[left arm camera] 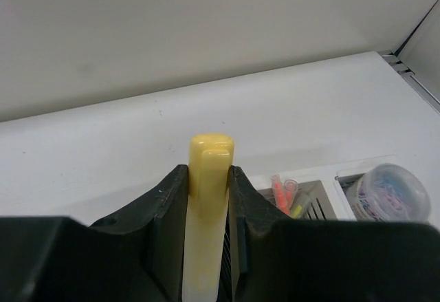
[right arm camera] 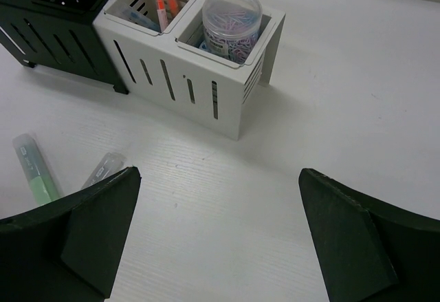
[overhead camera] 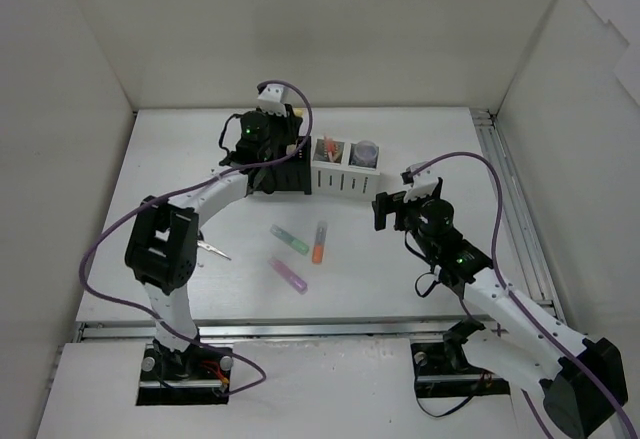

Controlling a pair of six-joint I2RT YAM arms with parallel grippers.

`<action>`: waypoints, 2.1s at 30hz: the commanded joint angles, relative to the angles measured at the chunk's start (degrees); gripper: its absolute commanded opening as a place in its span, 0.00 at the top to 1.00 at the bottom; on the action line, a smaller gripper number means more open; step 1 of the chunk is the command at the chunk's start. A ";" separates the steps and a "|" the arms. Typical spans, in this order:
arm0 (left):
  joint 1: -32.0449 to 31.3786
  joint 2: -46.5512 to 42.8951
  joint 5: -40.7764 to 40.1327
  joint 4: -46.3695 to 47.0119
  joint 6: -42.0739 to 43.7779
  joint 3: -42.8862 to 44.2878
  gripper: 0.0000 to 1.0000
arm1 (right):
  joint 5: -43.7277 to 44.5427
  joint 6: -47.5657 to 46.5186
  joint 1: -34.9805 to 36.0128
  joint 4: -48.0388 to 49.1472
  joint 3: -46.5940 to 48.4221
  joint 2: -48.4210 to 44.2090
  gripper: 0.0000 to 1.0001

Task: Sort the stationery into containers
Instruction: Place the pen in the storage box, then pick up the pen from the center of the board.

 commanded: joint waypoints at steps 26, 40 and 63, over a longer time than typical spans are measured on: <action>-2.27 -23.29 1.06 7.15 -0.09 -17.34 0.01 | -10.18 -42.55 8.80 -20.86 22.76 21.96 0.02; -5.52 -66.80 -22.92 -39.89 -10.71 -38.69 0.00 | -32.34 -79.57 6.96 -44.71 47.51 37.96 0.02; -6.05 -78.68 -29.25 -60.99 -21.97 -38.53 0.01 | -33.04 -111.32 12.32 -74.16 60.34 64.06 0.11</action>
